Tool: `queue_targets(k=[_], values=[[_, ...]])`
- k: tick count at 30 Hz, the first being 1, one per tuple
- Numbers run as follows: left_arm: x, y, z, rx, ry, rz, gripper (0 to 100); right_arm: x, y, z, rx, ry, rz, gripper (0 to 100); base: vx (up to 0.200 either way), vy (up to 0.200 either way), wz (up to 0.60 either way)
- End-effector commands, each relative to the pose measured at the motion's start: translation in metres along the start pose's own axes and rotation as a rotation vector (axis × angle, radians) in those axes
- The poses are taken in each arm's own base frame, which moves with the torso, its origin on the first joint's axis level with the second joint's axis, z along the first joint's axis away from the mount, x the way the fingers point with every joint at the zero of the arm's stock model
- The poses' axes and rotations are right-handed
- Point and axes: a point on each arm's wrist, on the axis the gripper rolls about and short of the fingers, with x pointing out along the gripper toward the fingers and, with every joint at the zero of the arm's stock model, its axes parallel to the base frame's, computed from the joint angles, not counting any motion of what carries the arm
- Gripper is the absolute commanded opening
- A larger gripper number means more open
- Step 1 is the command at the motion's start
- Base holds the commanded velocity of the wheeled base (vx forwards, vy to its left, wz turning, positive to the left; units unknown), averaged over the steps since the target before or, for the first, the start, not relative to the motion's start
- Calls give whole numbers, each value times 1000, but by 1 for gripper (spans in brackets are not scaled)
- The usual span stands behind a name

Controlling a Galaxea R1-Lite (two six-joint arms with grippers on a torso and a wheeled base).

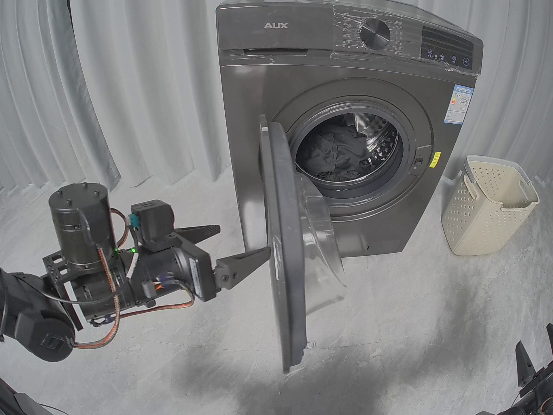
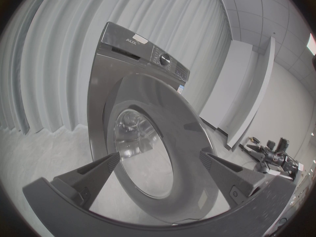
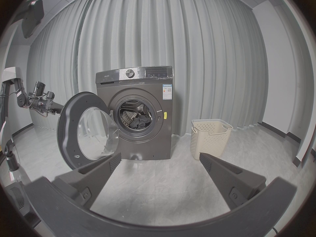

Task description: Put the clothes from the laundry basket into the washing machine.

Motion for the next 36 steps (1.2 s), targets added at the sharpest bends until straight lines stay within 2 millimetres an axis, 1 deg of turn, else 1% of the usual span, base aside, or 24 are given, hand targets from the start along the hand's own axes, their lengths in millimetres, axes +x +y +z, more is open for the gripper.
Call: queue_targets(k=[1, 4, 9, 10, 11, 14, 20, 21, 23, 26, 33, 34, 36], values=[[38, -5, -11, -21, -15, 32, 100, 0, 0, -5, 0, 1, 0, 100, 0, 0, 0], [47, -3, -16, -20, -34, 42, 100, 0, 0, -5, 0, 1, 0, 100, 0, 0, 0], [54, -5, -17, -18, -35, 31, 100, 0, 0, -5, 0, 1, 0, 100, 0, 0, 0], [61, -9, -18, -17, -34, 19, 100, 0, 0, -5, 0, 1, 0, 100, 0, 0, 0], [64, -10, -18, -16, -34, 18, 100, 0, 0, -5, 0, 1, 0, 100, 0, 0, 0], [85, -11, -19, -14, -46, 36, 100, 0, 0, -5, 0, 1, 0, 100, 0, 0, 0], [122, -18, -11, -12, -109, 55, 100, 0, 0, -5, 0, 1, 0, 100, 0, 0, 0], [123, -19, -11, -12, -107, 54, 100, 0, 0, -5, 0, 1, 0, 100, 0, 0, 0], [137, -18, -9, -12, -131, 73, 100, 0, 0, -5, 0, 1, 0, 100, 0, 0, 0], [153, -14, -12, -12, -143, 102, 100, 0, 0, -5, 0, 1, 0, 100, 0, 0, 0], [179, -9, -4, -15, -203, 128, 100, 0, 0, -5, 0, 1, 0, 100, 0, 0, 0], [179, -9, -4, -13, -204, 128, 100, 0, 0, -5, 0, 1, 0, 100, 0, 0, 0], [191, -7, 1, -15, -231, 129, 100, 0, 0, -5, 0, 1, 0, 100, 0, 0, 0]])
